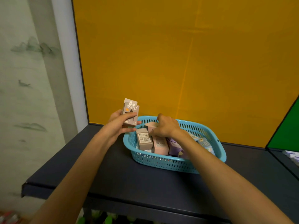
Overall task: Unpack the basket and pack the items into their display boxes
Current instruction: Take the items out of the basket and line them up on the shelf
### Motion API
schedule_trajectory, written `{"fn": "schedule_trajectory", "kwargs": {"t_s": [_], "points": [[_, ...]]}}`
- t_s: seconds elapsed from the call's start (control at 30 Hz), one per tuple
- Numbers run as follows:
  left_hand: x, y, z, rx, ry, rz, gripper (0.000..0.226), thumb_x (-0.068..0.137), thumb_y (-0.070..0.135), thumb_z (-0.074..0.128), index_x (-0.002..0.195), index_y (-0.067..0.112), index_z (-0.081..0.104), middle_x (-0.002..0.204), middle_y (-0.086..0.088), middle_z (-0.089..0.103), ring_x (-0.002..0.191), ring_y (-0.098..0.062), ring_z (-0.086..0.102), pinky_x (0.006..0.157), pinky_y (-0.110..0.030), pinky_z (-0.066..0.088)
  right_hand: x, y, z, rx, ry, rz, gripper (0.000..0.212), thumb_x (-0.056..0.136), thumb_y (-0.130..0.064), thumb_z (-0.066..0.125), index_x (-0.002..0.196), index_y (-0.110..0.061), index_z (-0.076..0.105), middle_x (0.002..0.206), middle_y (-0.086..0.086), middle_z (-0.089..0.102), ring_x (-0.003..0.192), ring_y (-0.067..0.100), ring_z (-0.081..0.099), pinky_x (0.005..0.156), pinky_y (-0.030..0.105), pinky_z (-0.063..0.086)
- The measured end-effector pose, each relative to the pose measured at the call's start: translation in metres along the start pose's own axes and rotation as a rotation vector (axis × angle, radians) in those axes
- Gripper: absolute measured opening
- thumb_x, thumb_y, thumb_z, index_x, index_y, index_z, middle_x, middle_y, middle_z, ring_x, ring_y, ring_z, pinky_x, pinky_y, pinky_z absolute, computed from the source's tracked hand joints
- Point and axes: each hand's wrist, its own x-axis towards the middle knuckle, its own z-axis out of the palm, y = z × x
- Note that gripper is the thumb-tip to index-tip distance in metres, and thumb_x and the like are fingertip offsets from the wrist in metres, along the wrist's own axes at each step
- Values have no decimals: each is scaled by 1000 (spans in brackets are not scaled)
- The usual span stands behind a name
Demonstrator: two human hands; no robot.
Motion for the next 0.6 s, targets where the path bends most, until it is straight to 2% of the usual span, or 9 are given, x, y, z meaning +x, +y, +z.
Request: {"fn": "schedule_trajectory", "kwargs": {"t_s": [0.07,0.17,0.2,0.27,0.33,0.4,0.5,0.6], "points": [[-2,-1,-1,52,10,37,34,90,16,71,120,12,57,108,-13,74,95,-26,74,63,-29,62,-5,3,-6,234,-34,47,59,77,-45,76,121,-17,47,113,5,60,102,25,58,81,41,52],[-5,-2,-2,71,17,63,37,88,15,73,121,12,56,108,-12,74,94,-26,74,64,-29,62,-17,3,-19,912,-192,103,36,90,-24,61,121,-13,45,114,8,59,95,19,60,72,34,54],[-5,-2,-1,69,16,65,38,88,15,73,121,12,56,108,-12,74,94,-25,74,65,-30,63,-19,5,-24,1180,-257,134,33,90,-17,55,121,-13,46,114,10,58,97,20,59,75,34,54],[-6,-3,1,60,9,65,38,88,16,74,122,11,56,108,-12,74,94,-25,74,66,-30,63,-20,12,-30,1667,-356,215,36,82,-11,49,117,-12,50,109,12,57,99,25,55,84,42,52],[-6,-5,4,54,-6,59,38,88,16,74,121,11,57,107,-12,74,93,-25,75,66,-31,63,-24,15,-36,1938,-418,264,31,79,-13,50,109,-10,53,100,17,58,95,28,55,84,47,51],[-7,-9,8,40,-32,53,38,87,16,74,121,12,57,108,-12,74,93,-25,75,68,-33,63,-31,12,-37,1965,-430,271,21,85,-14,58,105,-8,53,93,19,62,92,29,60,82,47,53],[-7,-13,13,32,-66,54,36,88,17,73,119,13,57,109,-12,74,95,-25,74,69,-33,63,-39,11,-35,1802,-373,263,20,93,-11,63,112,-9,56,98,21,70,91,28,68,79,43,57],[-6,-16,21,58,-89,60,32,90,21,71,118,16,57,110,-9,73,95,-22,74,72,-35,63,-45,19,-36,1605,-253,255,23,91,-17,68,112,-10,61,102,13,74,91,23,71,78,41,59]]}}
